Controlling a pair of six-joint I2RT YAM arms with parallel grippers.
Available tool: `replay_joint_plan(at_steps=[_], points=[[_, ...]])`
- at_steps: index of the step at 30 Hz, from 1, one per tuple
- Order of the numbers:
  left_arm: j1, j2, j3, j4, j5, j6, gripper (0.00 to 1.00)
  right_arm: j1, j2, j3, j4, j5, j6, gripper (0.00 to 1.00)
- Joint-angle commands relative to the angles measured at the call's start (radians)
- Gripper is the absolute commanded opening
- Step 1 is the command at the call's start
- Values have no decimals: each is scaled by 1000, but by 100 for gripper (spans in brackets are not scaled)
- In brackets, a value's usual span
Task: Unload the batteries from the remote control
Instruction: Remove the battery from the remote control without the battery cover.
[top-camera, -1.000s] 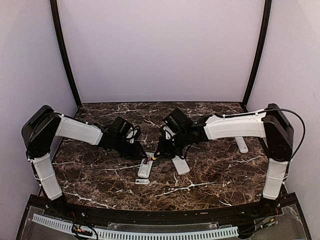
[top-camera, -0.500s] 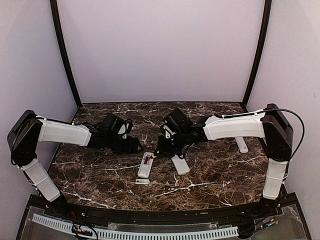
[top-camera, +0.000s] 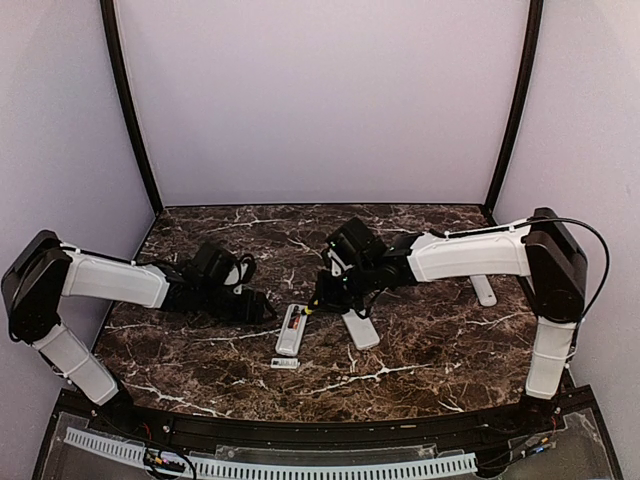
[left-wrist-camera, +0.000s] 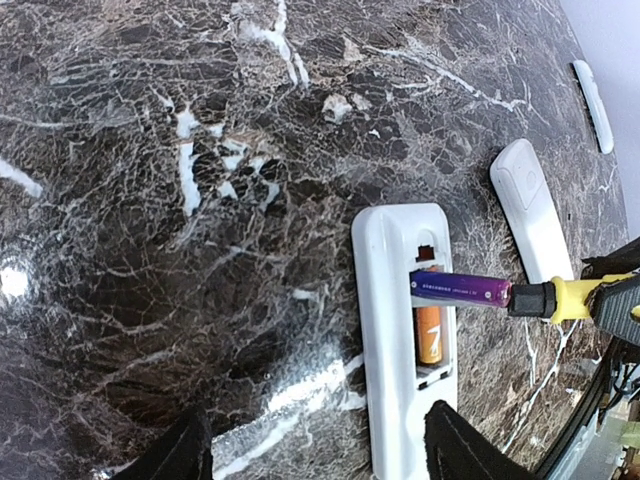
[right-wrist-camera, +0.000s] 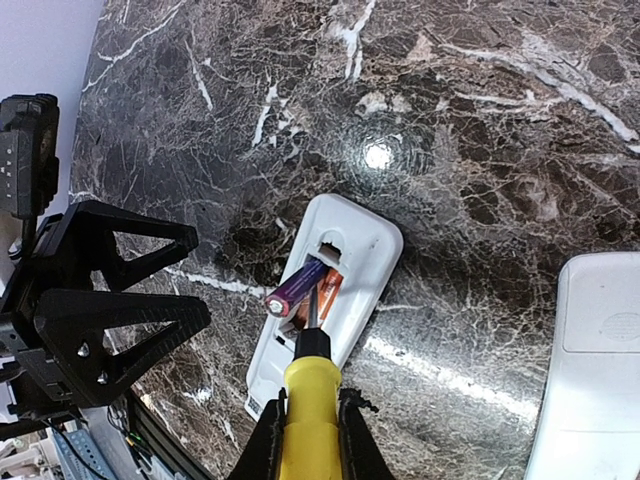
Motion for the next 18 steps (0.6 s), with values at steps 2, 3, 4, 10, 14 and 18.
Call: replay_joint_plan(at_steps=[2,3,4,10,14,18], points=[[1,-49,-30,18,17,8,72,1,-33,-35,38,91,4,0],[1,-51,-32,19,17,7,72,0,-40,-40,46,90,7,0],[1,-53,-33,19,18,7,72,0,-52,-46,56,89,7,0],[1,-63,-45,22,21,9,71,-10,-84,-74,115,52,16,0],[1,-66,-50,20,21,7,71,-18,-90,-100,162,23,32,0],[1,-69,-57,22,22,3,71,-24,-98,-125,178,35,43,0]])
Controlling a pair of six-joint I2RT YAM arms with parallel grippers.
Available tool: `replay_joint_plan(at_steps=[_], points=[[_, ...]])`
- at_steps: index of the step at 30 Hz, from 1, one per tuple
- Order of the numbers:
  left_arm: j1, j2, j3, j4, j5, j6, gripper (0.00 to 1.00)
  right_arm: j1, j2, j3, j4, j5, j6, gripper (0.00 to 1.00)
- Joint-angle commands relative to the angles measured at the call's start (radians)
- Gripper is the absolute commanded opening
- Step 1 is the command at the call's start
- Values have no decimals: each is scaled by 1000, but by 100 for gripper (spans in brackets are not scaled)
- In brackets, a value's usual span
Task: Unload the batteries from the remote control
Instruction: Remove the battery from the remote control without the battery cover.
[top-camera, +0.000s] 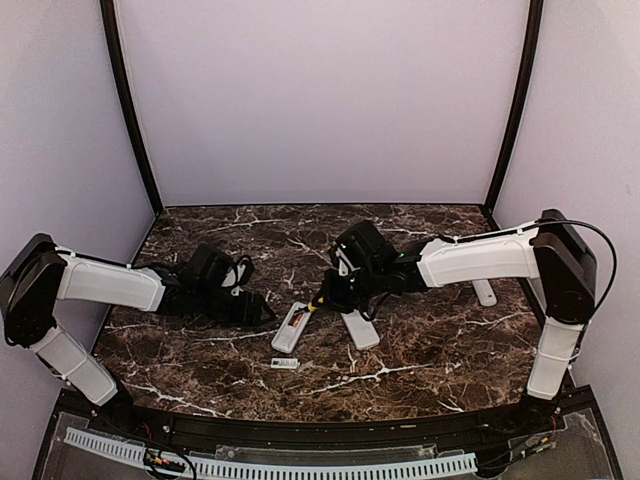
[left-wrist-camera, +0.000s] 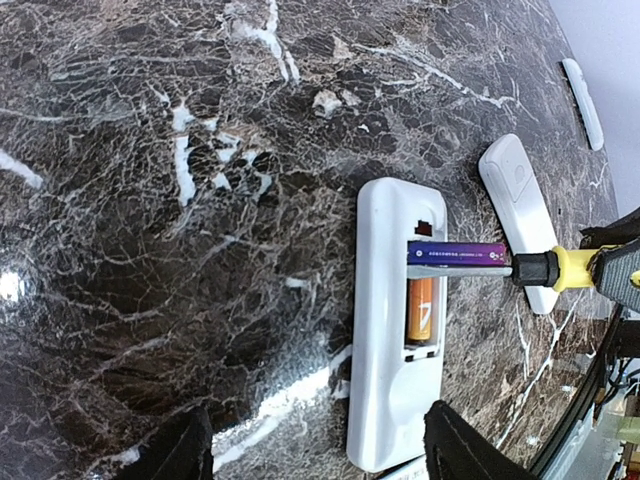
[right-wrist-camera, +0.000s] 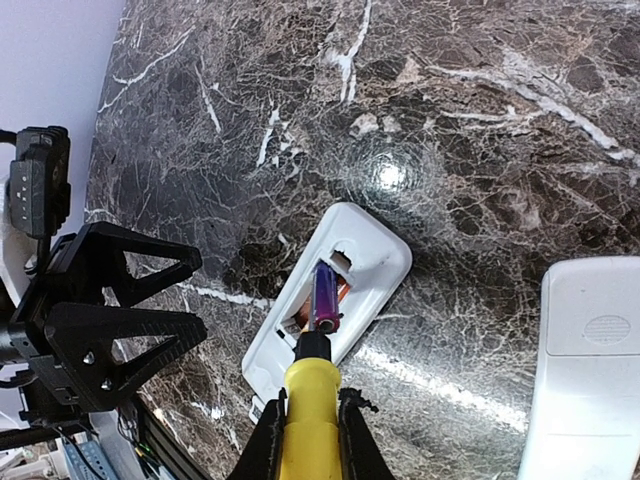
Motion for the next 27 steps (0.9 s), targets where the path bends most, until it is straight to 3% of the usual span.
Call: replay_joint_plan(at_steps=[1,20,27], points=[[1,-37,-24,2,7,3,71,-16,-50,-35,68,20,22,0],[-1,-52,-31,3,34,31,71,-25,-125,-110,60,66,17,0],[-30,-49,-19,3,40,51,71,-7,-152,-106,92,38,-92,0]])
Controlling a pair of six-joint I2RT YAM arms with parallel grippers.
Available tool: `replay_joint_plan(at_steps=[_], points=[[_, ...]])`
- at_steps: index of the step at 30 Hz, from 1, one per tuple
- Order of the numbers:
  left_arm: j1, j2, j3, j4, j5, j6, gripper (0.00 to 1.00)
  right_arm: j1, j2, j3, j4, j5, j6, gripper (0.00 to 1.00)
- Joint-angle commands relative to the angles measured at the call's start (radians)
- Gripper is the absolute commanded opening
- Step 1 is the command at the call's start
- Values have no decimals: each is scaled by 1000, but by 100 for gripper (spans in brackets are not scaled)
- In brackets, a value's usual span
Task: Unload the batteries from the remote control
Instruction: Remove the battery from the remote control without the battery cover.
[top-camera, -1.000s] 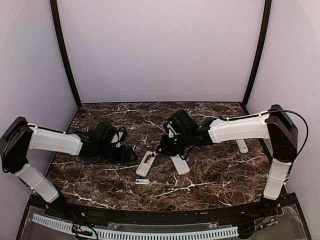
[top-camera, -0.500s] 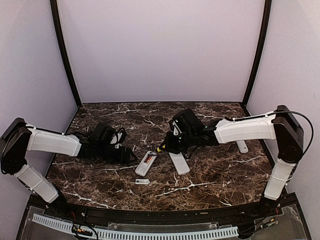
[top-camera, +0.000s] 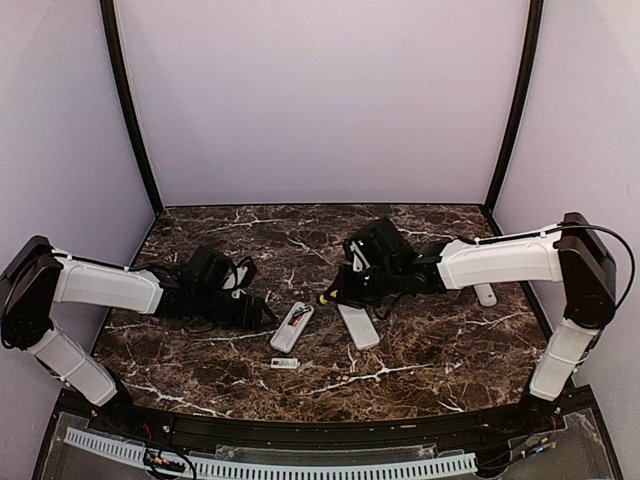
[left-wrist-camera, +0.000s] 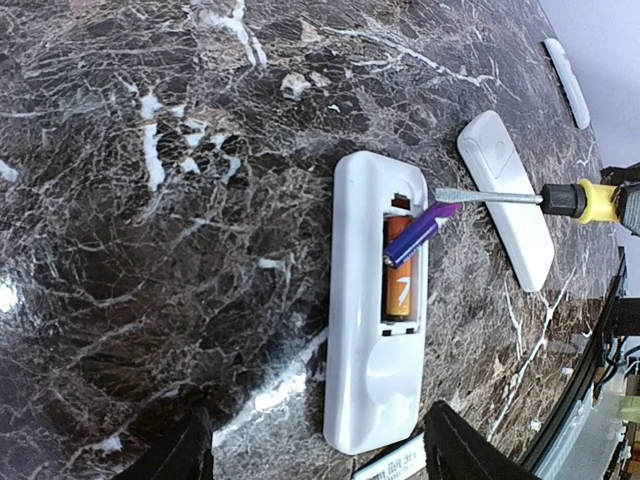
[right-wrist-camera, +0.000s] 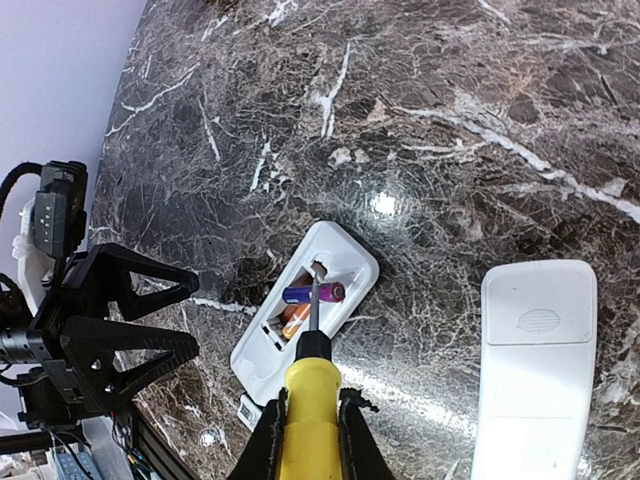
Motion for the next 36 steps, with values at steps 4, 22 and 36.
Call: replay_joint_plan(at_steps=[4,22,36], points=[[-37,-19,4,-2,0,18,71,51,-54,31,-15,38,-154,0],[-71,13,32,-10,-20,21,71,140,91,193,-188,143,-253,0],[-143,99,93,-26,-97,57,74,152,146,247,-201,143,-280,0]])
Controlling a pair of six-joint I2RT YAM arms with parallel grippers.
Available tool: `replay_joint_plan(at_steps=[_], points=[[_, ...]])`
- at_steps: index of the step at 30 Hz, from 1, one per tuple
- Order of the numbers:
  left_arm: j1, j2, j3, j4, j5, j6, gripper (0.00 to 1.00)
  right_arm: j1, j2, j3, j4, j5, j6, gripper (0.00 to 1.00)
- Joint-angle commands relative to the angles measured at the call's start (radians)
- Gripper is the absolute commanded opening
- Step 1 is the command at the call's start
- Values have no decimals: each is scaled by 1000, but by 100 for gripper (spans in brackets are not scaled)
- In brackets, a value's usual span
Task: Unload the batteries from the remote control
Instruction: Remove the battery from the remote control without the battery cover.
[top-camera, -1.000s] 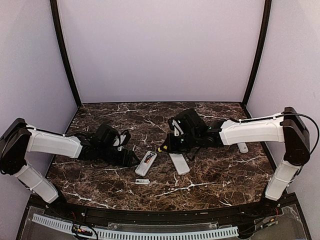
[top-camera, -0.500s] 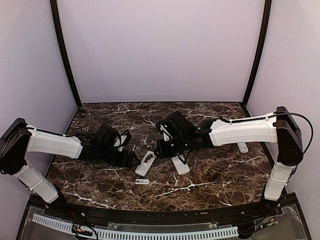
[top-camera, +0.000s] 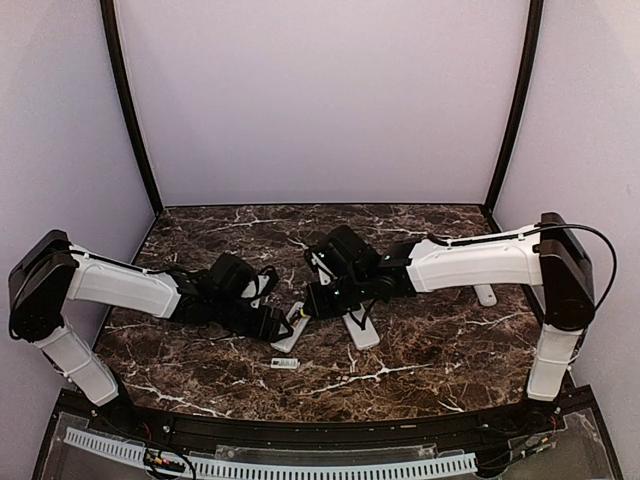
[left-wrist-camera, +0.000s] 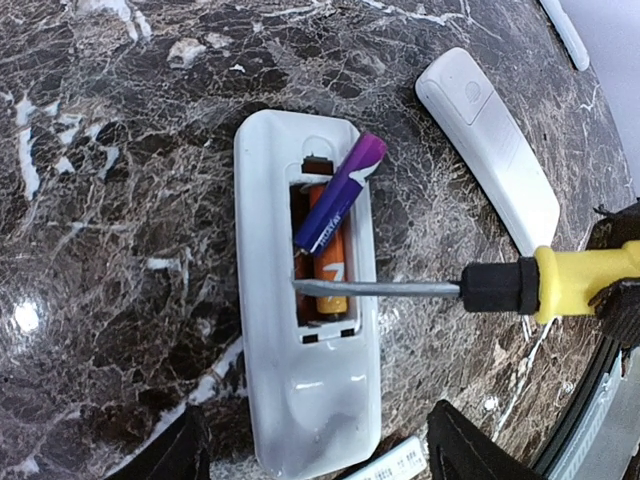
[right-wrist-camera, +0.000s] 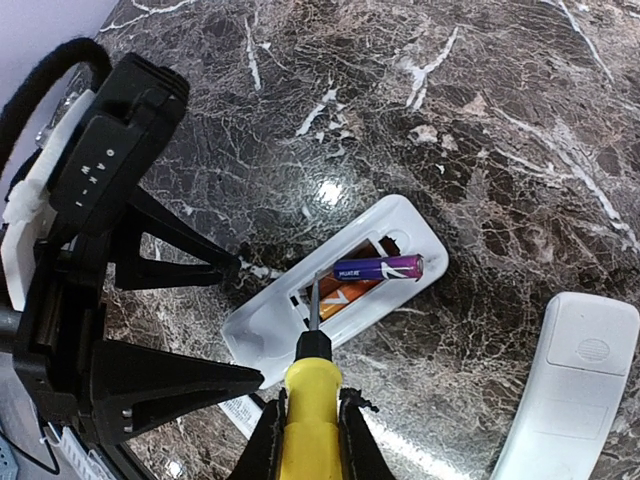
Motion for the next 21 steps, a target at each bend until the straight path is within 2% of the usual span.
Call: replay_joint_plan(at_steps=[1,14,21], points=[[-19,28,40,-21,-43,29,74,14,33,41,-11,27,-21,0],[-59,93,79,-88,-138,44,75,20,51,63,-51,69,-20,0],[-74,103,73,-79,-138,65,68,20,56,68,-39,106,-15,0]])
